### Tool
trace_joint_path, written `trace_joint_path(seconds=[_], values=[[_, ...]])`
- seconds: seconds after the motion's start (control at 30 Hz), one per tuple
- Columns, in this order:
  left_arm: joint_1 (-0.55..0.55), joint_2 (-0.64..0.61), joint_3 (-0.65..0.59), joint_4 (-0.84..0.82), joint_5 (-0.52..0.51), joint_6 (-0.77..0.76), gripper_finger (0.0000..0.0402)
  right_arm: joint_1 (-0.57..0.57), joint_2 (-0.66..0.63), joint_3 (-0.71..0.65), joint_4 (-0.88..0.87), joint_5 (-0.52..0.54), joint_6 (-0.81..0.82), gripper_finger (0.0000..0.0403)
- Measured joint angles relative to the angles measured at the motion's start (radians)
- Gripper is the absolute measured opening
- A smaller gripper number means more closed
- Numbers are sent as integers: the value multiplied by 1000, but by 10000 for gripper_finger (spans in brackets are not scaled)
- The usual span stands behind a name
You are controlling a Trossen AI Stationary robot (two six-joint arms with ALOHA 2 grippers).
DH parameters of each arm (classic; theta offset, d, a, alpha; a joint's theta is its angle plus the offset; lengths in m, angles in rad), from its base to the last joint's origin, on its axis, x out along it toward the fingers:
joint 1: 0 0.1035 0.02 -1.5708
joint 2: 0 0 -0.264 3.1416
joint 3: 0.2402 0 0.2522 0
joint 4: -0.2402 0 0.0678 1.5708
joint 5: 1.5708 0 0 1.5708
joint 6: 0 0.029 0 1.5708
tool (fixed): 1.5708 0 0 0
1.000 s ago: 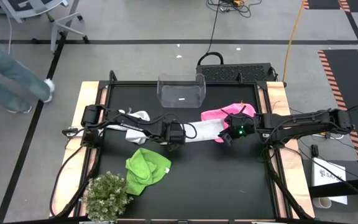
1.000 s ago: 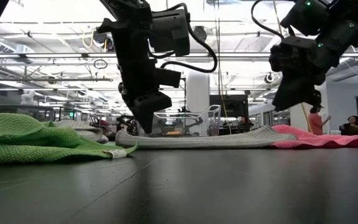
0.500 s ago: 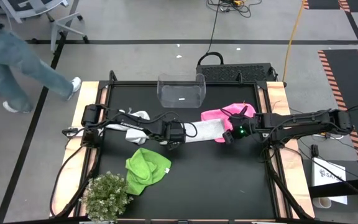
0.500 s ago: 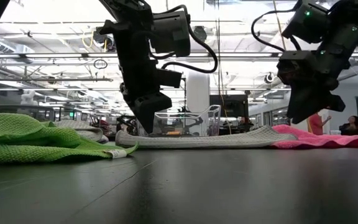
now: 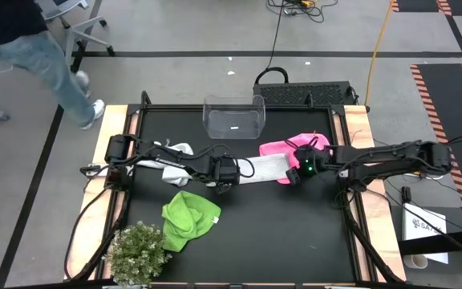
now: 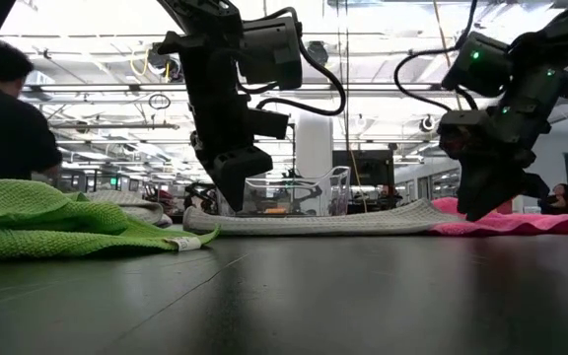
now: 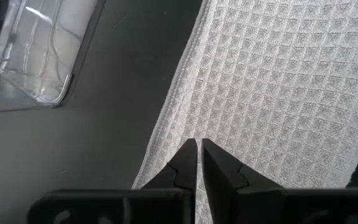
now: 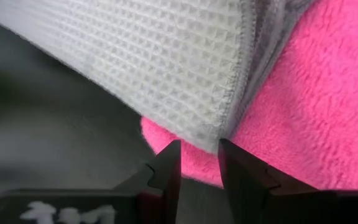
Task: Fold microfiber towels
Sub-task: Fold the right gray microfiber cloth
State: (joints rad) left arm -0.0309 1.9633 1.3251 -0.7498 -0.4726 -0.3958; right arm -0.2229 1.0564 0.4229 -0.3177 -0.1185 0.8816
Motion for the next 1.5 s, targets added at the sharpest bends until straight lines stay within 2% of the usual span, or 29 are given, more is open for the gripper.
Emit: trace_joint_path(seconds=[0.2,0.37,0.57,1.0,1.1,1.23,1.33,1.5], values=[[0,0,0,0,0,0,26,-62,22,0,0,-90,-51,101],[10,0,0,1,0,0,26,-114,21,0,0,-97,-90,101],[28,0,0,2,0,6,26,-153,21,0,3,-193,-132,101],[37,0,0,18,1,9,26,-158,88,0,9,-198,-189,101],[37,0,0,19,1,8,26,-158,107,0,44,-195,-188,101],[37,0,0,19,1,-2,26,-157,103,0,154,-91,-237,98],[37,0,0,19,1,-6,26,-155,95,0,259,-115,-322,83],[37,0,0,19,1,-6,26,-163,93,0,356,-199,-251,50]])
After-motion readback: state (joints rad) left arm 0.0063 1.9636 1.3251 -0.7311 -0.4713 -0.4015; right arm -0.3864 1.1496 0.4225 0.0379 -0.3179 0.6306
